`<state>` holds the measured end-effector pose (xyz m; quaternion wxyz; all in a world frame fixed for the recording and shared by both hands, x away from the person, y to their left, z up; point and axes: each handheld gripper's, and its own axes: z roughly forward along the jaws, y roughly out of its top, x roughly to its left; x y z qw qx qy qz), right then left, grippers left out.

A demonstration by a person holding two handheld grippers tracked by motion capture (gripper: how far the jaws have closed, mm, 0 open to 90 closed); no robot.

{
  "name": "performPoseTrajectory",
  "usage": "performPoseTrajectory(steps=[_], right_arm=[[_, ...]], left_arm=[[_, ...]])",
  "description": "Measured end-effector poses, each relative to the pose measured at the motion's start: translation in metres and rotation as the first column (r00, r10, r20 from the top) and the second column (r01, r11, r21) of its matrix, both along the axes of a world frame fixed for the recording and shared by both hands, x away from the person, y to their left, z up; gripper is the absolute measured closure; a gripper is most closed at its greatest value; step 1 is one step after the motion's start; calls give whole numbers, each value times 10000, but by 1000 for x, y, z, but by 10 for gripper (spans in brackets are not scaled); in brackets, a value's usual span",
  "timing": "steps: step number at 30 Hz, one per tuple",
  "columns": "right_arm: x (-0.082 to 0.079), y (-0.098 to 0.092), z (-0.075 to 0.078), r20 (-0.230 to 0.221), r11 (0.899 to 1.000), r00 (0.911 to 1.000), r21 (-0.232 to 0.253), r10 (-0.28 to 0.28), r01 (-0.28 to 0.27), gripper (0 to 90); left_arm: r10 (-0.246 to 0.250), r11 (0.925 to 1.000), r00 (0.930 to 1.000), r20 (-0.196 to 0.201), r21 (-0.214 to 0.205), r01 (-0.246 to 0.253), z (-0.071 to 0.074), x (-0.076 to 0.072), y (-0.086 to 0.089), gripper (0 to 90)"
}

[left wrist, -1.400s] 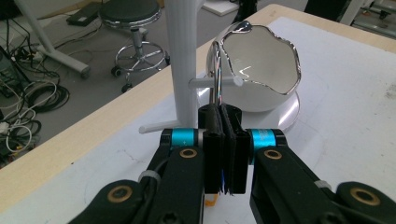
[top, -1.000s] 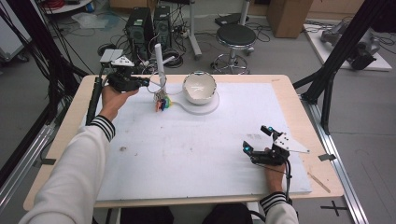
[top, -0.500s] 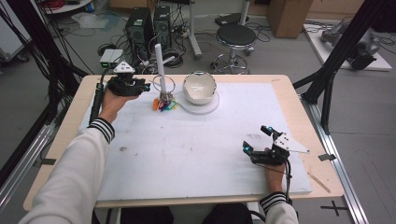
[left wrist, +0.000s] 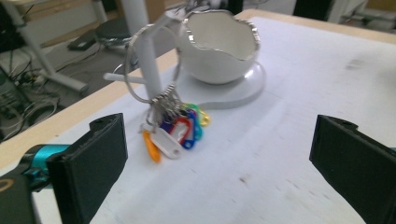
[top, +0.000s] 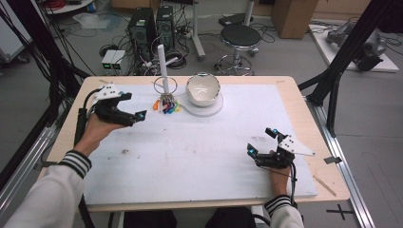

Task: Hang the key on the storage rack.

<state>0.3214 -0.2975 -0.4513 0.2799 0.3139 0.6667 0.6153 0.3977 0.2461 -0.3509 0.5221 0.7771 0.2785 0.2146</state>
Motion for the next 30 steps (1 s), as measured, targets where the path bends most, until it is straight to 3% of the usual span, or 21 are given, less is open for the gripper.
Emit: performPoseTrajectory(steps=[7,13,19,30], right_arm=[[0,1,0,32,10000,10000,-29,-47,47,10],[0,0,0,-33,10000,10000,20,20,-20,10],[-1,1,0,-93,10000,10000,-7,-12,12,10],[-1,1,0,-18,10000,10000,-54,-2,2,10]], left_arm=[[38,9977,9979,641,-682,6,-20,-39,23,17],[341,9908,9908,1311,-1341,-164,-37,-66,42,17],[559,9878,9885,1402,-1518,-344,-58,-84,52,17],[1318,9630,9756,1755,-2561,-840,-96,-110,65,17]])
